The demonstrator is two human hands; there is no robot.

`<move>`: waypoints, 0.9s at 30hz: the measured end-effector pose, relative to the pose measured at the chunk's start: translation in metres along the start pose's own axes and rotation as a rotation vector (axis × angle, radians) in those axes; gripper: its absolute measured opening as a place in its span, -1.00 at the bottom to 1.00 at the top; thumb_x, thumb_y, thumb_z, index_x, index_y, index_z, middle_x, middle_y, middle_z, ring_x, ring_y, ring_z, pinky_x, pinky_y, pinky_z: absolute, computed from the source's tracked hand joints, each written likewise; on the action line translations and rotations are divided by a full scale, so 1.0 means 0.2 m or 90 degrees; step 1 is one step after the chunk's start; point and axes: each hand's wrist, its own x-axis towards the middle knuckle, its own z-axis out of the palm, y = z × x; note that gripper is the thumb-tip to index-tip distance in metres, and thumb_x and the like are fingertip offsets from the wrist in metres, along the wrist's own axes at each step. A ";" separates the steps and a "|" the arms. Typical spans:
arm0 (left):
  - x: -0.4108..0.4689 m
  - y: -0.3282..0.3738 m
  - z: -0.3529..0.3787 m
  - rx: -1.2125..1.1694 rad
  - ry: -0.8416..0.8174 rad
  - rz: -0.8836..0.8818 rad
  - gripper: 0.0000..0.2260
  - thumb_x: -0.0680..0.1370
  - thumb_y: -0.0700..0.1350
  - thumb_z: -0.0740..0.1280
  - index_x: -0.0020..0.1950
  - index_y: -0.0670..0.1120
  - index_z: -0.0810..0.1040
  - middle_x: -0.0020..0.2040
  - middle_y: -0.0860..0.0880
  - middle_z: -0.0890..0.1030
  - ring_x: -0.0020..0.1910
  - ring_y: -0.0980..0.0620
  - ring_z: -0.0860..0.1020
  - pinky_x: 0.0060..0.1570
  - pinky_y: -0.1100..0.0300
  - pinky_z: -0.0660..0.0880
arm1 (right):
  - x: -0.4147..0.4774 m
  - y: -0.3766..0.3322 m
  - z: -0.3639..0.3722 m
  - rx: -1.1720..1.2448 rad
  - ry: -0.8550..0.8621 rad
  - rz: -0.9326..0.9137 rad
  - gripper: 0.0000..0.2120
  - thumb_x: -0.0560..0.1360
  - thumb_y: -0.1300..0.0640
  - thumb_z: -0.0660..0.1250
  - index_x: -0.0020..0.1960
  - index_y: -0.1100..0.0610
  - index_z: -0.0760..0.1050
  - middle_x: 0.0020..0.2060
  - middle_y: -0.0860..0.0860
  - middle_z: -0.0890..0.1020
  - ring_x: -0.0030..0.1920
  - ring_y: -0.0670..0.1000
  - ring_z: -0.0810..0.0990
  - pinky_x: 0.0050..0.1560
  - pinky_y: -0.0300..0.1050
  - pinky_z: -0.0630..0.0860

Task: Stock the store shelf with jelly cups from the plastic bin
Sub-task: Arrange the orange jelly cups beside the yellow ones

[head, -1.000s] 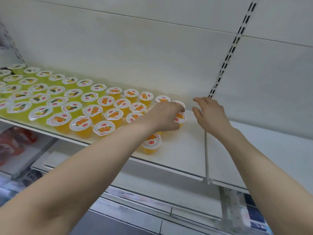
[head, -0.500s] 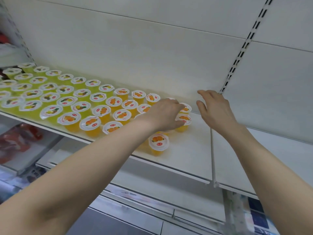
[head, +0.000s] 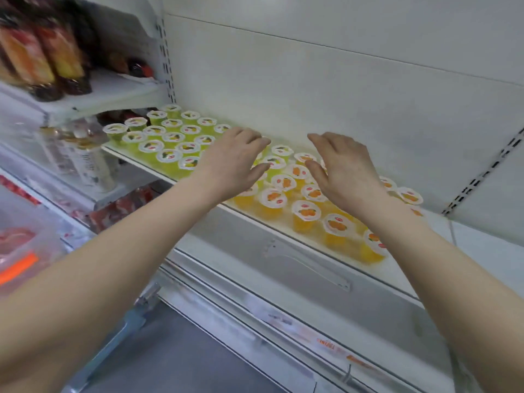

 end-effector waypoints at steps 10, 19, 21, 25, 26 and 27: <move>-0.80 -0.88 -0.31 0.091 -0.005 -0.108 -0.58 0.52 0.03 0.30 0.28 -0.20 0.53 0.14 -0.20 0.58 0.10 -0.24 0.51 0.17 -0.06 0.43 | 0.29 -1.10 0.29 0.089 0.015 -0.151 -0.46 0.57 -0.14 0.05 0.43 0.13 0.38 0.26 0.15 0.52 0.24 0.23 0.48 0.22 0.16 0.40; -1.72 -1.50 -0.35 0.104 -0.099 -0.363 -0.60 0.53 0.01 0.28 0.31 -0.16 0.52 0.19 -0.18 0.58 0.15 -0.25 0.50 0.21 -0.10 0.44 | 0.38 -2.03 0.72 0.205 -0.040 -0.299 -0.51 0.56 -0.08 0.15 0.38 0.16 0.41 0.22 0.16 0.53 0.18 0.23 0.52 0.15 0.14 0.46; -1.88 -1.60 -0.33 0.110 -0.121 -0.418 -0.59 0.55 0.03 0.21 0.32 -0.13 0.52 0.19 -0.15 0.57 0.15 -0.24 0.50 0.22 -0.08 0.42 | 0.41 -2.18 0.81 0.233 -0.071 -0.334 -0.51 0.55 -0.07 0.14 0.38 0.17 0.40 0.22 0.17 0.53 0.18 0.24 0.52 0.17 0.17 0.46; -2.10 -1.75 -0.29 0.121 -0.162 -0.509 -0.57 0.56 0.04 0.09 0.33 -0.09 0.51 0.22 -0.09 0.56 0.17 -0.19 0.49 0.24 -0.07 0.40 | 0.49 -2.44 1.01 0.277 -0.109 -0.413 -0.50 0.55 -0.05 0.13 0.39 0.18 0.40 0.22 0.15 0.52 0.17 0.22 0.50 0.14 0.15 0.45; -2.14 -1.79 -0.27 0.129 -0.166 -0.529 -0.59 0.56 0.01 0.11 0.33 -0.09 0.51 0.22 -0.09 0.56 0.18 -0.20 0.49 0.24 -0.07 0.40 | 0.52 -2.50 1.06 0.284 -0.119 -0.429 -0.51 0.55 -0.05 0.13 0.39 0.18 0.40 0.22 0.15 0.52 0.17 0.22 0.50 0.13 0.14 0.45; -2.19 -1.82 -0.25 0.136 -0.165 -0.550 -0.62 0.56 -0.02 0.15 0.32 -0.09 0.51 0.21 -0.10 0.57 0.16 -0.21 0.49 0.24 -0.07 0.41 | 0.55 -2.56 1.12 0.290 -0.134 -0.444 -0.51 0.55 -0.05 0.13 0.39 0.19 0.40 0.22 0.14 0.52 0.18 0.22 0.50 0.14 0.14 0.45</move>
